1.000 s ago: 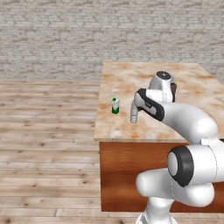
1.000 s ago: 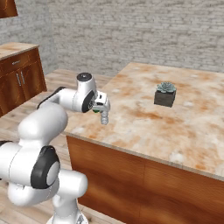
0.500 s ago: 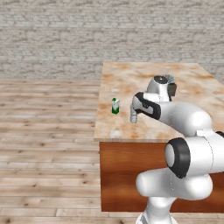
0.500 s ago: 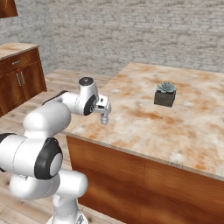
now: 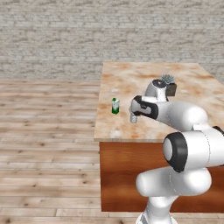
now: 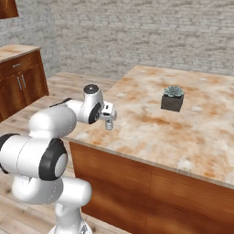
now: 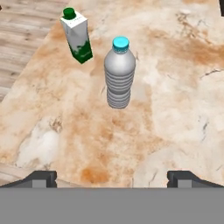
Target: Pick the milk, bottled water, water bottle from the counter and place them in the open cabinet.
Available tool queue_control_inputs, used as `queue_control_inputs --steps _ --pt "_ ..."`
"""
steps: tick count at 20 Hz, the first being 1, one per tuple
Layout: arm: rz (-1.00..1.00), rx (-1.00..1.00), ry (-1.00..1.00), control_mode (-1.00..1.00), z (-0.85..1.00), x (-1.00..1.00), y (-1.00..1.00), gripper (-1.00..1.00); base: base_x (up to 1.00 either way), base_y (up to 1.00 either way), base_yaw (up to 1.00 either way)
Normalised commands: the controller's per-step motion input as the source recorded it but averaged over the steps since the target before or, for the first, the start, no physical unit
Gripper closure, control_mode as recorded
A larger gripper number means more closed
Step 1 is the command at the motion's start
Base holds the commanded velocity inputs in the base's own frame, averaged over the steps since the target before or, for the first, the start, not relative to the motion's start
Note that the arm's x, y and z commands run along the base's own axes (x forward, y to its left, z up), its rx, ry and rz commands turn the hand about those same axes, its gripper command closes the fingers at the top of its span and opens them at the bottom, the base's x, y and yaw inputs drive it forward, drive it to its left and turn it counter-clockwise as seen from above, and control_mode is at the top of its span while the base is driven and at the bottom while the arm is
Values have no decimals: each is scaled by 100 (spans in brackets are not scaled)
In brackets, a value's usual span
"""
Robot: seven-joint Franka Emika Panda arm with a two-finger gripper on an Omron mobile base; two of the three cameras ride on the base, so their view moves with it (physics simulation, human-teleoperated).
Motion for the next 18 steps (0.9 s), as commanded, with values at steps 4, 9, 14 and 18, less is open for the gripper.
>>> queue_control_inputs --steps 4,9,14,18 --pt "0 0 -5 -100 -7 10 0 -100 0 0 0" --pt "0 0 -2 -100 -5 13 0 -100 0 0 0" --pt "0 0 -5 -100 -4 13 0 -100 0 0 0" --pt "0 0 -7 -100 -7 14 0 -100 0 0 0"
